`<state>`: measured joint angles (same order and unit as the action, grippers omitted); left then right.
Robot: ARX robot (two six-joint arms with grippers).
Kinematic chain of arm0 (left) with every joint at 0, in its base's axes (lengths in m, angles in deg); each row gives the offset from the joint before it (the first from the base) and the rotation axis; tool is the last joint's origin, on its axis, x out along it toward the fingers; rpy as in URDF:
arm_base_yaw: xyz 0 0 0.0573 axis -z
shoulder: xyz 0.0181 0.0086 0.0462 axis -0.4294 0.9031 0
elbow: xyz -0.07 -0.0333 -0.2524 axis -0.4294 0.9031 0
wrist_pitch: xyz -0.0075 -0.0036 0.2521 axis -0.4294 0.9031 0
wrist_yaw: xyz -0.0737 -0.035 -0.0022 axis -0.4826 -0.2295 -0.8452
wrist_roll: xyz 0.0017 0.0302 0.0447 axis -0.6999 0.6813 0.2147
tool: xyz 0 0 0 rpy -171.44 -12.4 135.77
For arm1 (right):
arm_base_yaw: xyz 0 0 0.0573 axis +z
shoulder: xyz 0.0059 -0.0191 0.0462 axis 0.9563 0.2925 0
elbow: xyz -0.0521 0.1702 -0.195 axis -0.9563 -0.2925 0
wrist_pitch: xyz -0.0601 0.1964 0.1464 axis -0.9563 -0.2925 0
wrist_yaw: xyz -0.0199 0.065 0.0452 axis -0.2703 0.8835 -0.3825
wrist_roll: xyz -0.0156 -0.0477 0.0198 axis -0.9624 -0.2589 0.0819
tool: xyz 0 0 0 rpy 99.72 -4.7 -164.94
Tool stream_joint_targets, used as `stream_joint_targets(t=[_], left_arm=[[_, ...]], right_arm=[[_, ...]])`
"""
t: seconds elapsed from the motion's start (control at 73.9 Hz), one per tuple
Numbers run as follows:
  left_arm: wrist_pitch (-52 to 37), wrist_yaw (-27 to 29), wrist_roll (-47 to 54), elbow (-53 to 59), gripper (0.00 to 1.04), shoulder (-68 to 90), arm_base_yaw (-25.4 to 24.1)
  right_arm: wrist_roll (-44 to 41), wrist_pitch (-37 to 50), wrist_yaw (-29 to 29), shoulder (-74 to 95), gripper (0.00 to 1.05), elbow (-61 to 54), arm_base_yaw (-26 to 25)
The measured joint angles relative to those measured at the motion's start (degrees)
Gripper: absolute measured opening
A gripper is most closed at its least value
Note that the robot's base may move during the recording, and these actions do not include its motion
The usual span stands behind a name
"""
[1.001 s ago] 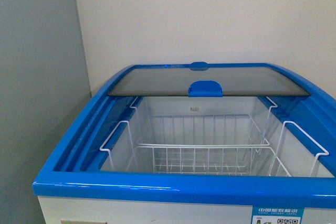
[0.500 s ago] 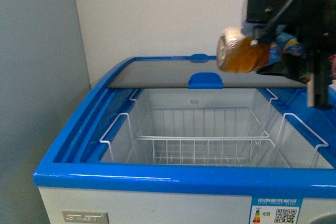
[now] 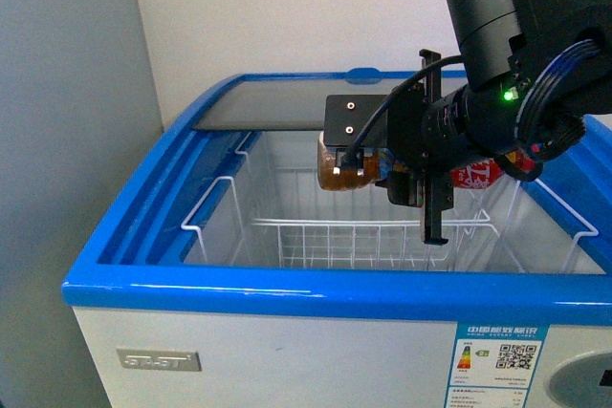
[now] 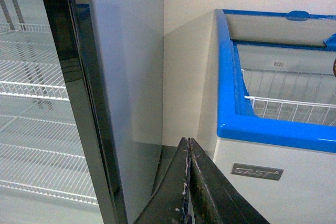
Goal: Put drink in fridge
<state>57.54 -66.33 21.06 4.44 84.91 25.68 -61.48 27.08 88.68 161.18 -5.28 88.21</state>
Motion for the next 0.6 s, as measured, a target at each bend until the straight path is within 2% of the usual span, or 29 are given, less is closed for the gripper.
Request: stream_joint_targets(t=[0.149,0.257,0.595], left_arm=[[2.25,0.00,0.00,-0.02,0.03,-2.21,0.00],[11.13,0.00,0.02,-0.02,0.03,-9.60,0.00],[11.91,0.00,0.02,-0.02,0.03,-11.63,0.00]], right_arm=[[-0.15,3.56,-1.03,3.30,0.41,1.51,0.02],[-0.17,5.14,-1.44,5.07,0.41,1.84,0.00],[-0.13,9.79,-2.47,11.56,0.41,2.51,-0.20]])
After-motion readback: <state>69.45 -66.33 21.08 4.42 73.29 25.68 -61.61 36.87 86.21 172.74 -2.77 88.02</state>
